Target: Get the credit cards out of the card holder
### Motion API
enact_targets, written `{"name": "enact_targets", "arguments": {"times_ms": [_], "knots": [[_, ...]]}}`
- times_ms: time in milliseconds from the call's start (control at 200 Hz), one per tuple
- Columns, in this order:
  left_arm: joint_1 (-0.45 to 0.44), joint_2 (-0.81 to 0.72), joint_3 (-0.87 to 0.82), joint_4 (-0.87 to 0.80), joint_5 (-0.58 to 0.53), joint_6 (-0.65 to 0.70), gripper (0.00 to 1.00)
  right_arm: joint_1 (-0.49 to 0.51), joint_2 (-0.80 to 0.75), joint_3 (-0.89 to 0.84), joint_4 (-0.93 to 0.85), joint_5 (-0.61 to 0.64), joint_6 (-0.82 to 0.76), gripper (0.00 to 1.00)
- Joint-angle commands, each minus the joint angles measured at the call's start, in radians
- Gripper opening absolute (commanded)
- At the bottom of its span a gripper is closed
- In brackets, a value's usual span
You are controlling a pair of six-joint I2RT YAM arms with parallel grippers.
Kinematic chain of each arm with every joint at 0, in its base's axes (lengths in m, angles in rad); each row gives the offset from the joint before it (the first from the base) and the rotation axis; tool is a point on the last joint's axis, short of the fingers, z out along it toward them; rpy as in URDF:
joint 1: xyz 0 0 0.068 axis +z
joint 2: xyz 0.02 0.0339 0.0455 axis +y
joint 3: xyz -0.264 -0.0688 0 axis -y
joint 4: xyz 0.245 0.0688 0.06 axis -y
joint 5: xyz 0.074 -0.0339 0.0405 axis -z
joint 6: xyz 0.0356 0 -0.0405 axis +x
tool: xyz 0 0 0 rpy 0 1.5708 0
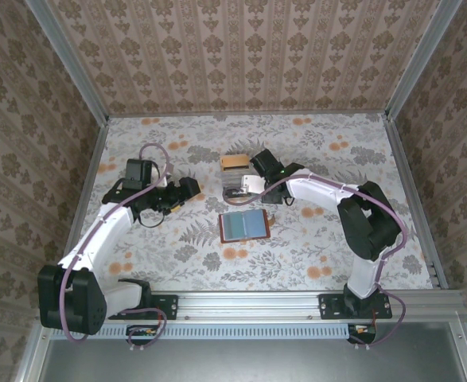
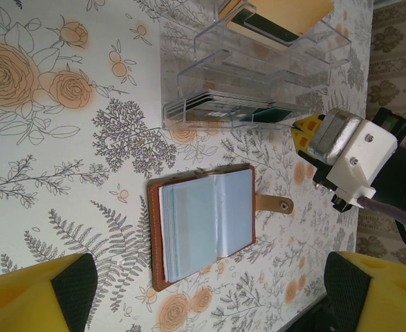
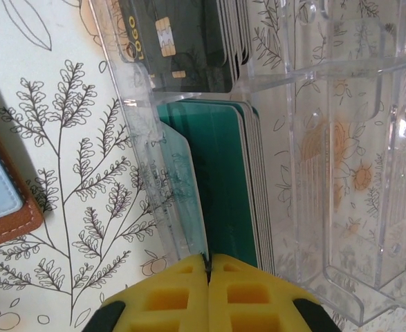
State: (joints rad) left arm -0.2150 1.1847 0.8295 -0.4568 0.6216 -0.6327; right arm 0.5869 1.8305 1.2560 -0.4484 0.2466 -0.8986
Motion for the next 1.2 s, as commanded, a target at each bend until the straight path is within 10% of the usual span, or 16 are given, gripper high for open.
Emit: {"name": "enact_targets", "arguments": {"times_ms": [0, 240, 1195], "knots": [[0.008, 0.006, -0.009, 0.006, 0.015, 0.004, 0.89, -0.004, 0.029, 0.032, -0.007, -0.023, 0.032, 0.05], [0.009, 0.009, -0.012, 0.013, 0.015, 0.003, 0.89, -0.005, 0.015, 0.029, 0.019, 0.033, 0.038, 0.32], [0.009, 0.024, -0.013, 0.021, 0.015, 0.001, 0.89, -0.006, -0.02, 0.02, 0.099, 0.125, 0.163, 0.39]]}}
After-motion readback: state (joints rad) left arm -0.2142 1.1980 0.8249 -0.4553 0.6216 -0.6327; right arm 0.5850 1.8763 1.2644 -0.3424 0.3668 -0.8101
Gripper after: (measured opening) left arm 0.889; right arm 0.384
